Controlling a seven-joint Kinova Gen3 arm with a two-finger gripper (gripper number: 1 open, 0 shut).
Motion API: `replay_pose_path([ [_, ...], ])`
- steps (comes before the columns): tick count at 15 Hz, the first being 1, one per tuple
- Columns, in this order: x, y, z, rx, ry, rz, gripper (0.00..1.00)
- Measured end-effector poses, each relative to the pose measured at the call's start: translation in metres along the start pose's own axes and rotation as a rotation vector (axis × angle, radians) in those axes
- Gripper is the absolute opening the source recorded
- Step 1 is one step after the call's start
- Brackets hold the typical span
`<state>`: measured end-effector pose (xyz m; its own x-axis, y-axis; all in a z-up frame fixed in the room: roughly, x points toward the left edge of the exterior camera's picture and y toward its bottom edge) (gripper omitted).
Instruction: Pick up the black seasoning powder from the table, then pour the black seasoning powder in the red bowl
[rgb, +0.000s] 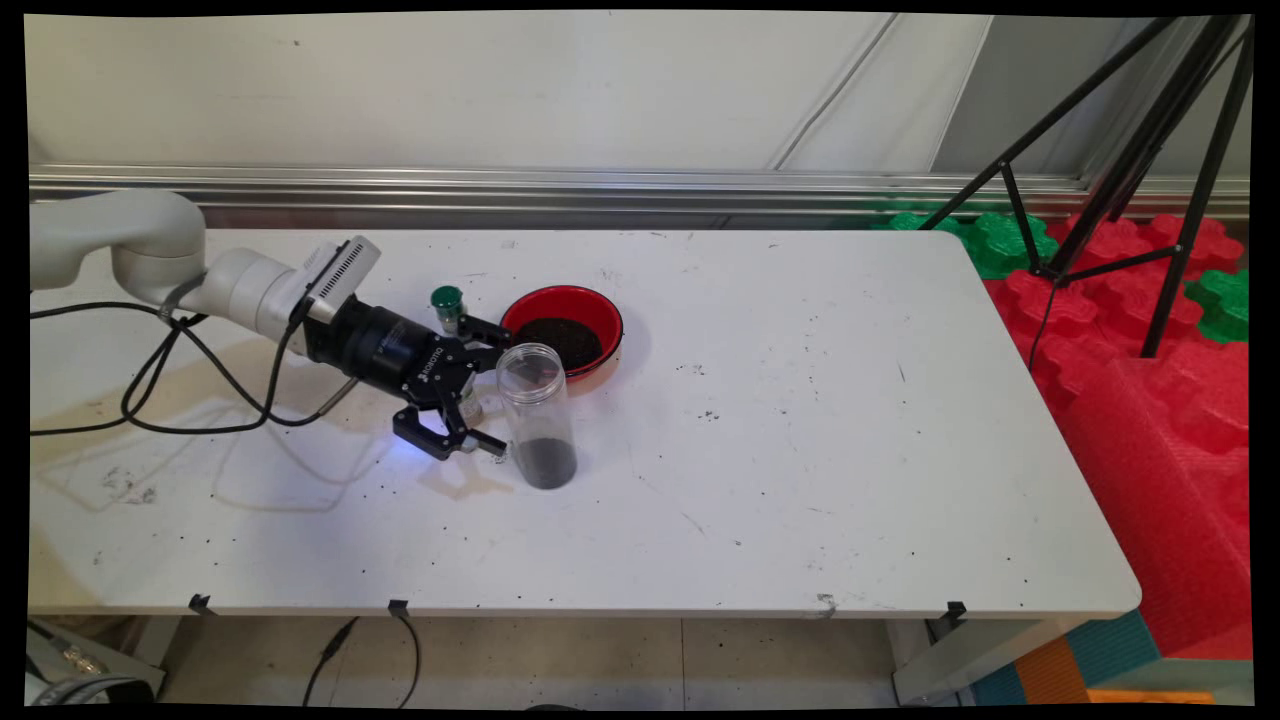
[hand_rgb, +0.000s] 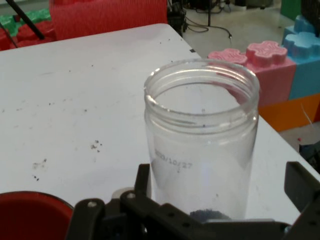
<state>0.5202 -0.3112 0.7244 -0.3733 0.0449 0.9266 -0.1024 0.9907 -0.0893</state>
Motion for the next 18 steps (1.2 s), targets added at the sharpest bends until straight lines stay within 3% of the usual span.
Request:
replay_pose_path([
  [5, -0.0003, -0.0038, 0.0076, 0.006, 0.002, -0.005, 1.00],
  [6, -0.0003, -0.0043, 0.0085, 0.007, 0.002, -0.005, 0.00],
  [18, 0.0057, -0.0054, 0.0033, 0.017, 0.011, -0.009, 0.00],
])
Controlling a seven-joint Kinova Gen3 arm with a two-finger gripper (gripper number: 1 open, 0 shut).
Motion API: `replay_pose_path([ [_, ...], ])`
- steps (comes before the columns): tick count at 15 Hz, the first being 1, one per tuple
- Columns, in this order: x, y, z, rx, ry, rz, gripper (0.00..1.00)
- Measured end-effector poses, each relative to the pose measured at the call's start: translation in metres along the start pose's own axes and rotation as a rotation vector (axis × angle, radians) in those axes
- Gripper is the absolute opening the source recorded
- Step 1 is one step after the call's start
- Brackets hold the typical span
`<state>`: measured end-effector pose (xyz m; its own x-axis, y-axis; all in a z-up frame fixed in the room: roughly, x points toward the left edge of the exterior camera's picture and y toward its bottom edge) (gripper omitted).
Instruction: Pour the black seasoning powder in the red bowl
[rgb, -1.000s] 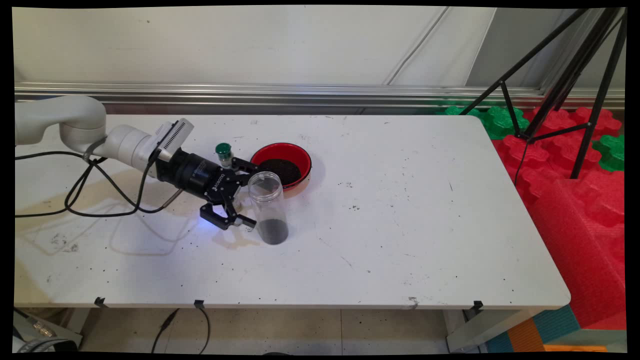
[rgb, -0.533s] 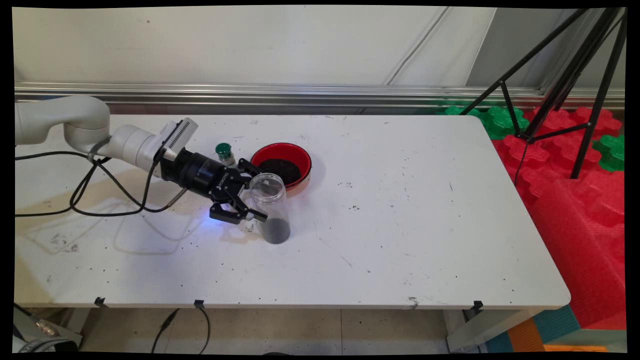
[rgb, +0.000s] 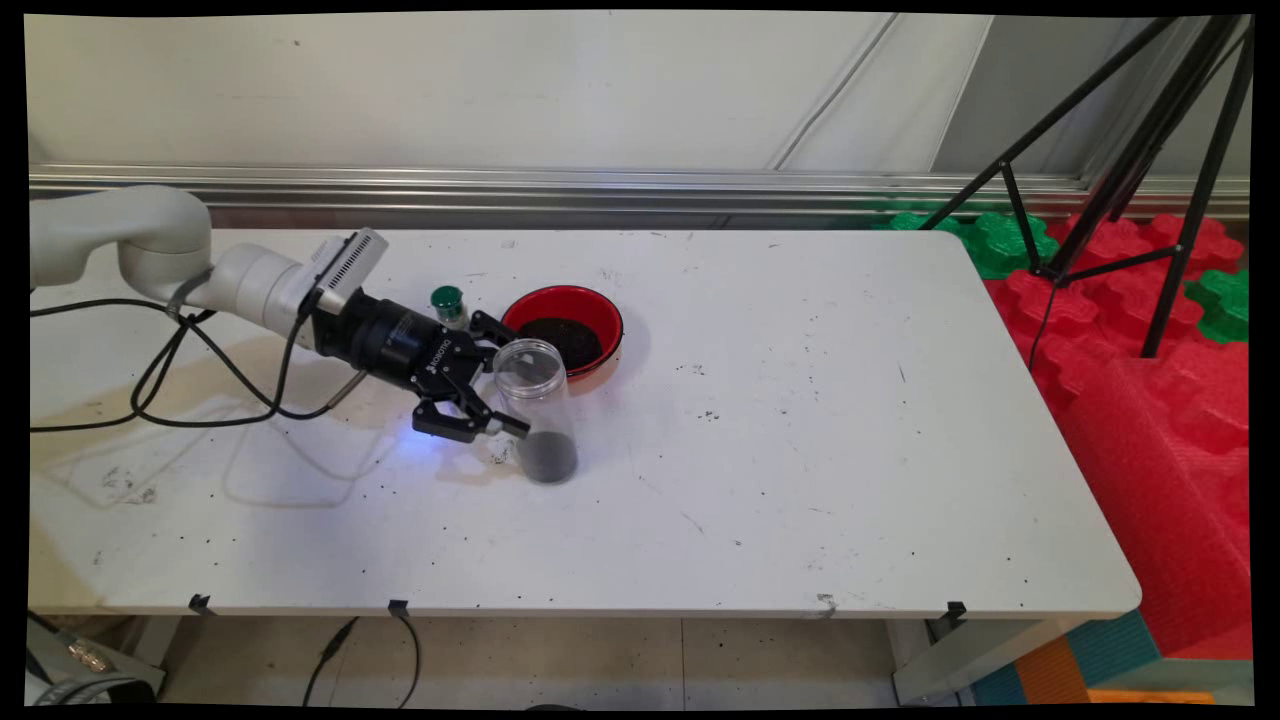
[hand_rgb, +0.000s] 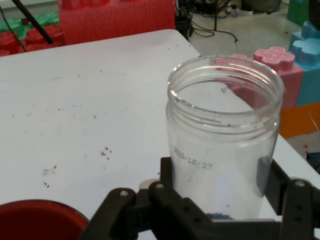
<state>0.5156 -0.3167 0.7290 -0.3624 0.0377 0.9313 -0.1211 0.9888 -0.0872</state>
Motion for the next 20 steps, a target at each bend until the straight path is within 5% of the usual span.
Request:
replay_pose_path([
  [20, 0.072, -0.009, -0.046, 0.093, 0.148, -0.067, 0.00],
])
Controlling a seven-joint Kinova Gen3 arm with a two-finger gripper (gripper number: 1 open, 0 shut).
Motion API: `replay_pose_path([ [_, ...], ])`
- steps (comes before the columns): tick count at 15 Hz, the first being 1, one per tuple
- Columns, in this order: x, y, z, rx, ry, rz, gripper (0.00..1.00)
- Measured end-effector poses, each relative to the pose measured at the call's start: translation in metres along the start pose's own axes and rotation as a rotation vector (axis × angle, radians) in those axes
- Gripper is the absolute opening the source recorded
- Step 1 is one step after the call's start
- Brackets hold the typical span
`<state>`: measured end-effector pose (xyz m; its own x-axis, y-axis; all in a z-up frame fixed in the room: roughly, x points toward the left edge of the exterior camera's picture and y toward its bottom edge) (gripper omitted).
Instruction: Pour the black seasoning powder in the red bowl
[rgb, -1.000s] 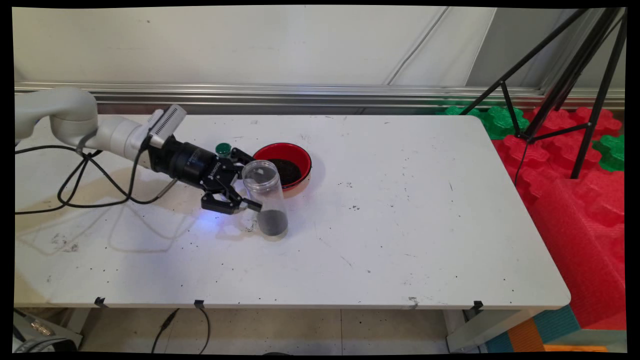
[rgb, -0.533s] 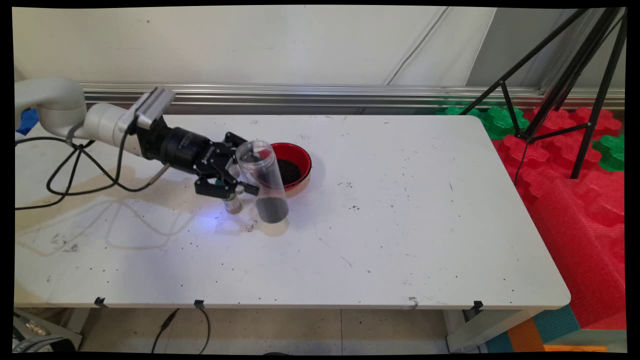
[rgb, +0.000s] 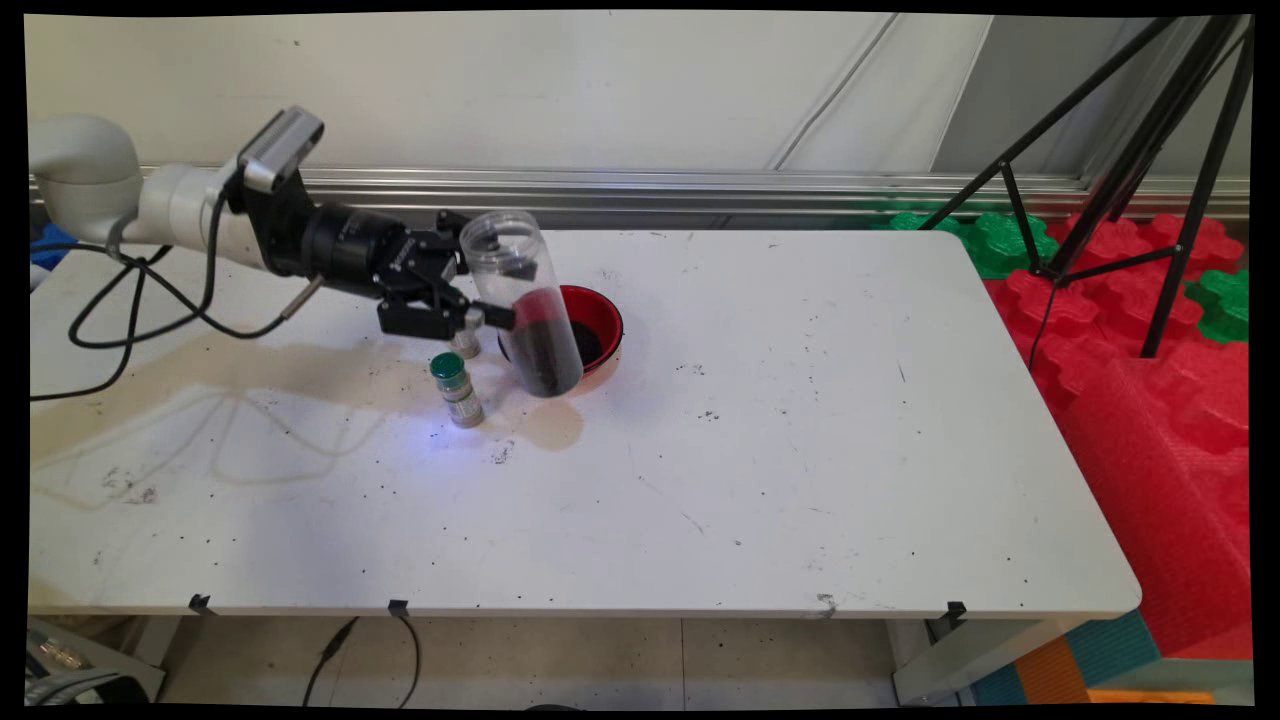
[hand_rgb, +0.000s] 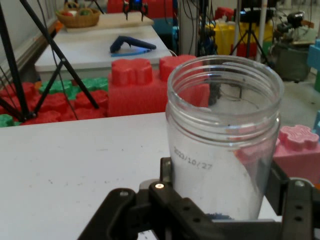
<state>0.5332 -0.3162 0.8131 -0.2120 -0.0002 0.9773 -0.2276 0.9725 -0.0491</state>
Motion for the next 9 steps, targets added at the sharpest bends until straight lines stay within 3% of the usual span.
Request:
replay_pose_path([
  [9, 0.026, -0.015, -0.010, 0.071, 0.040, 0.002, 0.00],
])
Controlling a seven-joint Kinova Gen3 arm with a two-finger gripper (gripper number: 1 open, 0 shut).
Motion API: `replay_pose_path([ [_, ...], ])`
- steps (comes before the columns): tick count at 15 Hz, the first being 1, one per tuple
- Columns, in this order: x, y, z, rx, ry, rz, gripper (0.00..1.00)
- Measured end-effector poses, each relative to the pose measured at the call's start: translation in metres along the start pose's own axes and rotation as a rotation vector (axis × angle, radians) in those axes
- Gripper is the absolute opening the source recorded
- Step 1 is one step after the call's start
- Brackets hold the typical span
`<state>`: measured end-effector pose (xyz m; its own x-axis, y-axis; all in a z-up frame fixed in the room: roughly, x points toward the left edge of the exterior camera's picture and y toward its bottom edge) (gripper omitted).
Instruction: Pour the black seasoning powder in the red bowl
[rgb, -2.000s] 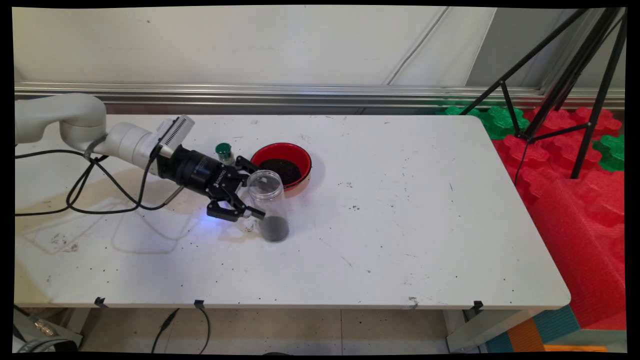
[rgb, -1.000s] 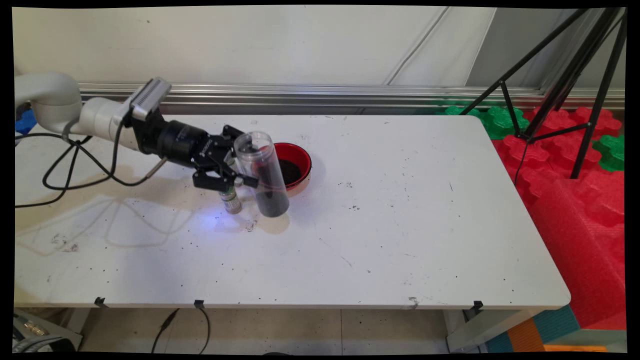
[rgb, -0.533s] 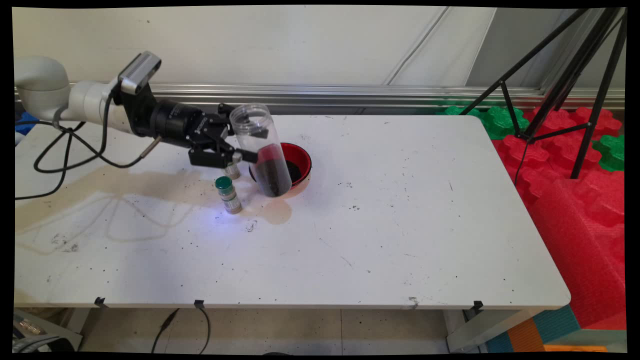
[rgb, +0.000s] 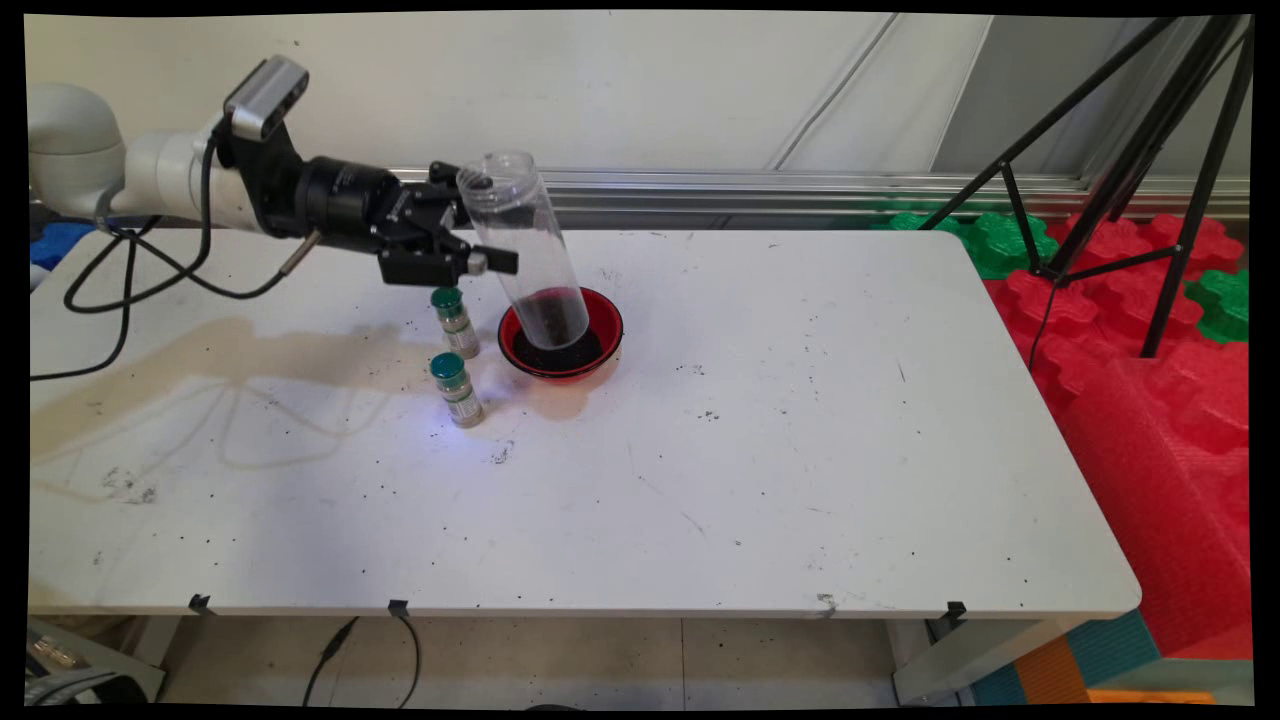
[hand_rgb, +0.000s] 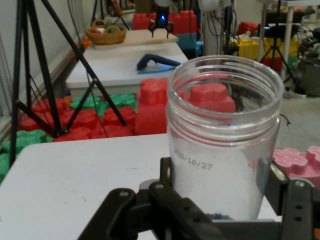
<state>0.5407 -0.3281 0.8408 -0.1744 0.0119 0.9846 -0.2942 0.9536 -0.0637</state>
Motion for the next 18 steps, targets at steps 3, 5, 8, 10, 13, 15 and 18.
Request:
replay_pose_path([
  [3, 0.007, -0.006, -0.003, 0.028, 0.010, 0.009, 0.00],
  [5, 0.010, -0.009, -0.004, 0.042, 0.014, 0.014, 0.00],
  [8, 0.015, -0.016, -0.007, 0.074, 0.020, 0.029, 0.00],
  [10, 0.018, -0.022, -0.009, 0.099, 0.021, 0.042, 0.00],
  [13, 0.020, -0.031, -0.012, 0.133, 0.017, 0.064, 0.00],
  [15, 0.019, -0.038, -0.015, 0.159, 0.009, 0.085, 0.00],
  [18, 0.017, -0.047, -0.016, 0.182, -0.005, 0.110, 0.00],
])
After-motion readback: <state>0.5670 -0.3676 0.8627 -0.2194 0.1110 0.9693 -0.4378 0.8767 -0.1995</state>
